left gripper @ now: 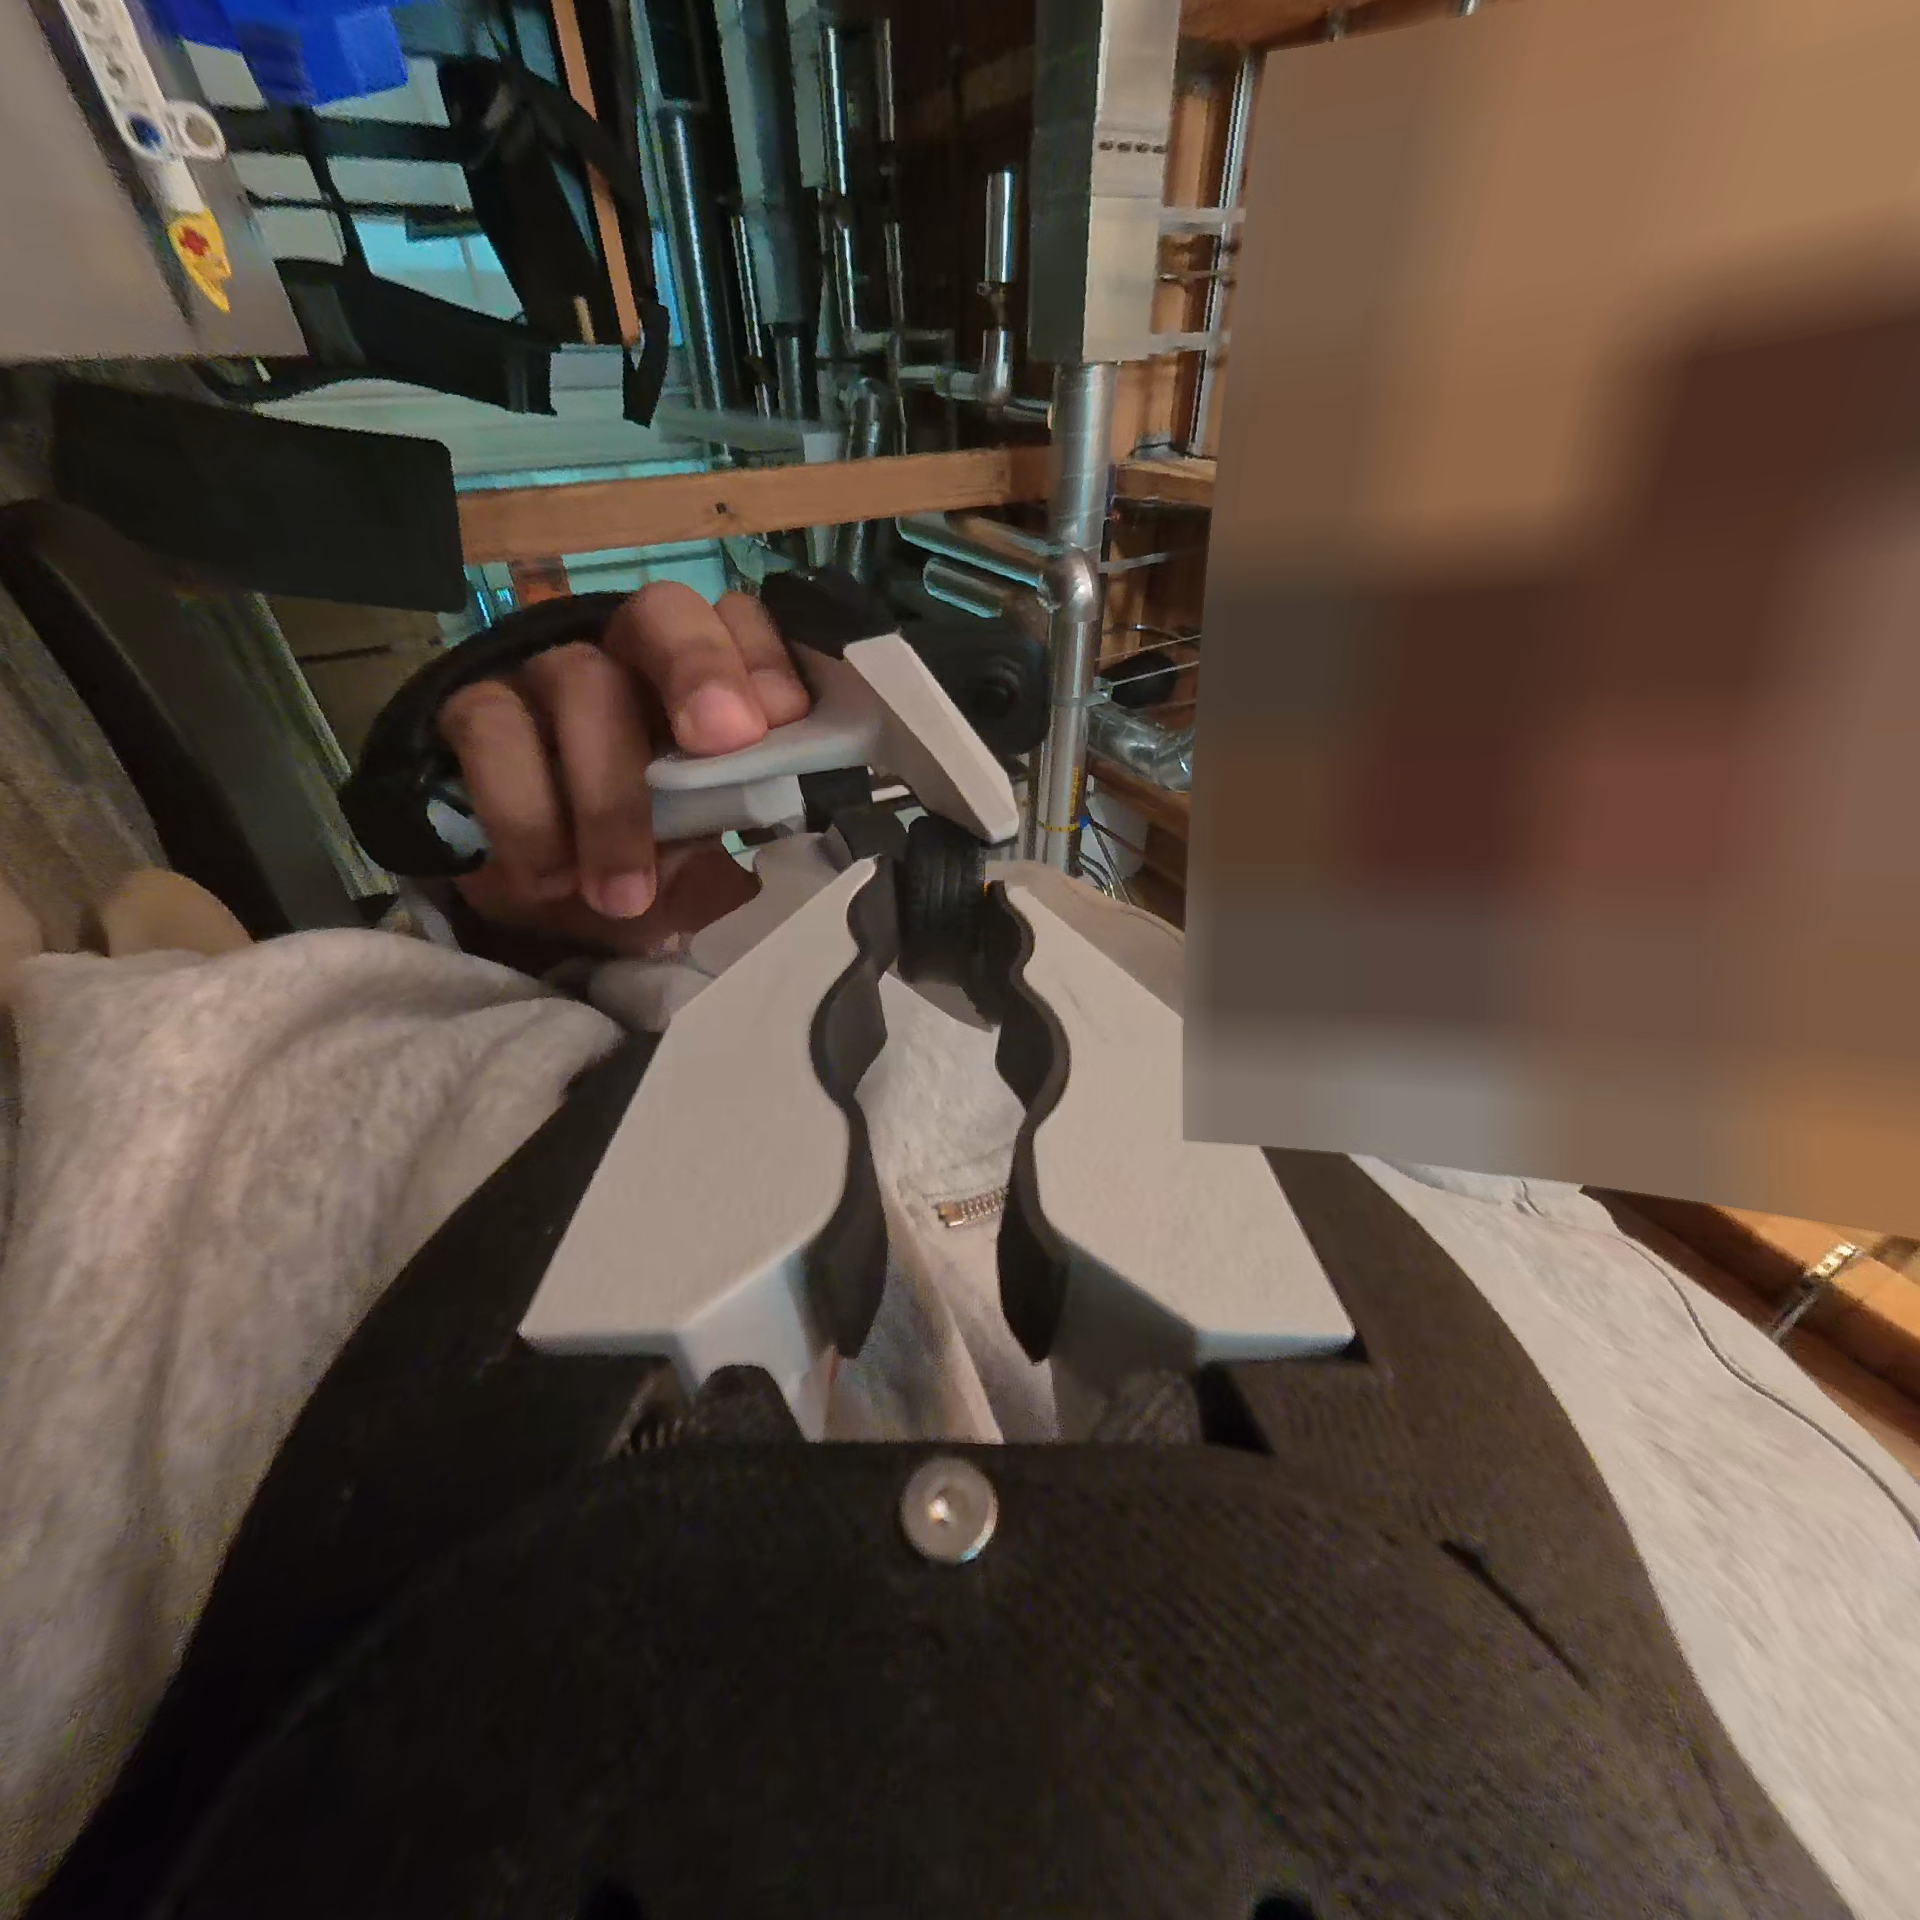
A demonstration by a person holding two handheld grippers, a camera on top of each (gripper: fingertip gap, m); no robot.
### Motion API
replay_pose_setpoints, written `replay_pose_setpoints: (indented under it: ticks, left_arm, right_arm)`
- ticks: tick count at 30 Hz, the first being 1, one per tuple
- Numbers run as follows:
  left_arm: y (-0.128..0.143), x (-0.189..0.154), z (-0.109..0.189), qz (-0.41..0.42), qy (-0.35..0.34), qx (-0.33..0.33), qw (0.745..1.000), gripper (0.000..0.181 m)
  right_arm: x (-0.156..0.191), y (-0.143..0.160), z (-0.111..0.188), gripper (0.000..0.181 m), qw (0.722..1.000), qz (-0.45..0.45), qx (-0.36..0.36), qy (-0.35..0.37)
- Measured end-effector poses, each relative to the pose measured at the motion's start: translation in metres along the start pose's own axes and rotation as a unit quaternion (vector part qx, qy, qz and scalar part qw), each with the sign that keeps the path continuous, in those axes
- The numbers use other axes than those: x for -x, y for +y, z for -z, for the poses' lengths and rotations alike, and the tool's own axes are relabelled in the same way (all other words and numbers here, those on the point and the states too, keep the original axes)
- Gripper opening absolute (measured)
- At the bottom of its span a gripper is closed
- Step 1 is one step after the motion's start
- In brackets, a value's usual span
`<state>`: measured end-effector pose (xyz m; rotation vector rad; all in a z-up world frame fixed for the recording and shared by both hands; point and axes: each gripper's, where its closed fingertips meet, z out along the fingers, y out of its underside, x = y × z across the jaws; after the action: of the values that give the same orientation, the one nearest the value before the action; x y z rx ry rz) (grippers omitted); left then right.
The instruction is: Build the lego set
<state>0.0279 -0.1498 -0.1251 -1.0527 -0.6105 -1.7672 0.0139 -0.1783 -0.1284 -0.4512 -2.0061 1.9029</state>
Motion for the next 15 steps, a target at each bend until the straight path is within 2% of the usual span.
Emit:
replay_pose_setpoints:
  ticks: [3, 7, 10, 12, 15]
  left_arm:
    - [0.007, -0.001, -0.004, 0.01, 0.009, 0.021, 1.0, 0.014]
    - [0.01, 0.006, -0.005, 0.001, -0.021, 0.03, 0.999, 0.014]
    - [0.004, 0.003, -0.006, -0.025, -0.027, 0.014, 0.999, 0.015]
    - [-0.003, 0.001, -0.003, -0.048, -0.038, -0.005, 0.998, 0.015]
    - [-0.014, -0.004, 0.003, -0.059, -0.036, -0.042, 0.997, 0.015]
  right_arm:
    - [0.007, -0.003, 0.003, 0.029, 0.999, -0.014, -0.009, -0.034]
    - [0.011, 0.004, 0.007, 0.03, 0.998, -0.027, 0.015, -0.057]
    - [0.002, 0.0, 0.008, 0.031, 1.0, -0.007, 0.017, -0.013]
    - [-0.009, -0.005, 0.011, 0.044, 0.998, 0.034, 0.013, 0.048]
    - [-0.015, -0.003, 0.015, 0.04, 0.989, 0.101, 0.038, 0.101]
